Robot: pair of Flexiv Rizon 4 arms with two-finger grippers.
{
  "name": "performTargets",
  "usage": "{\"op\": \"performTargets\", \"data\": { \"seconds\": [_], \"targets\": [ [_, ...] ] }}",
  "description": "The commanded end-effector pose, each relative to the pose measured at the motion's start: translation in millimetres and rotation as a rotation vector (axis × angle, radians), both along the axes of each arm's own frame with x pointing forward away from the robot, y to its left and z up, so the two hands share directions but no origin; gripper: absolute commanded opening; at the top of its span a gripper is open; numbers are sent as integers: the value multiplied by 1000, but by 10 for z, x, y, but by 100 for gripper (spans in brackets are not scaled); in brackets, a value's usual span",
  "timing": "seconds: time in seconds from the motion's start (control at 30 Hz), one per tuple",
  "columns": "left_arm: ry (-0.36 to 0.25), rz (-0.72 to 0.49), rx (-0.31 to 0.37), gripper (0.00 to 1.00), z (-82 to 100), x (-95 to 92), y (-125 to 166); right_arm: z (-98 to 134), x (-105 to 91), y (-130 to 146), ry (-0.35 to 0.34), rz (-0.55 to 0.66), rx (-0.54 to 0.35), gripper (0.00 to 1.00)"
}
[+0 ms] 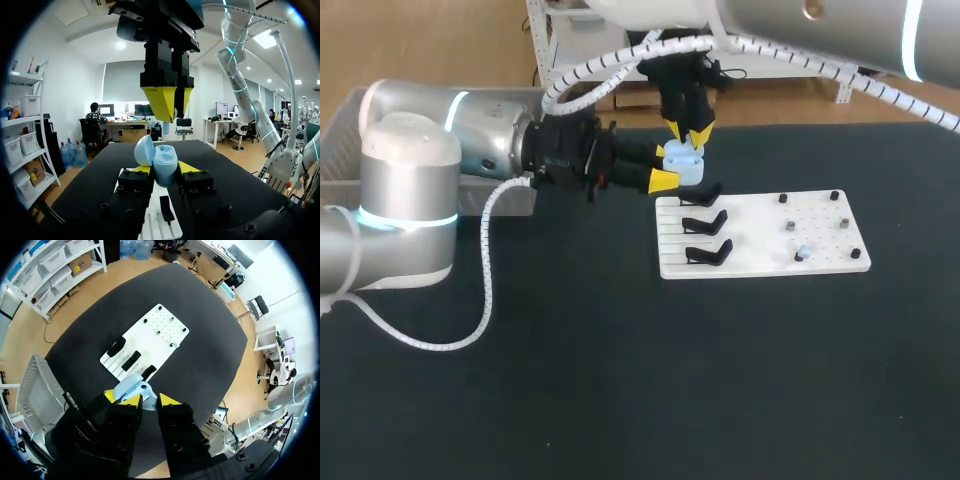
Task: Pick up each earbud case from the left stands, insert the matching earbuds, close the lid, and place the case in the box.
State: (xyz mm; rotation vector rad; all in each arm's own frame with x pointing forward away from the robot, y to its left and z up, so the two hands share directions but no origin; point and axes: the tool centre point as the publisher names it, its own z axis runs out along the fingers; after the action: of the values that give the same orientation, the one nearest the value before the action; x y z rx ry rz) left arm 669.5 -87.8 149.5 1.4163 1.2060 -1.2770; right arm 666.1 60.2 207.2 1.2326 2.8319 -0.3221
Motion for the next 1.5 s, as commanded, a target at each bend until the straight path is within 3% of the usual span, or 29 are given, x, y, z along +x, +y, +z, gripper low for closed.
{"op": "performTargets", "data": {
  "seconds": [0.03, 1.5],
  "targets": [
    [-2, 6, -2, 0, -9, -15, -2, -15, -33, -64, -16, -12, 19, 0],
    [-2, 6, -2, 0, -9, -15, -2, -141, 93, 41, -2, -49, 64, 0]
  ]
}}
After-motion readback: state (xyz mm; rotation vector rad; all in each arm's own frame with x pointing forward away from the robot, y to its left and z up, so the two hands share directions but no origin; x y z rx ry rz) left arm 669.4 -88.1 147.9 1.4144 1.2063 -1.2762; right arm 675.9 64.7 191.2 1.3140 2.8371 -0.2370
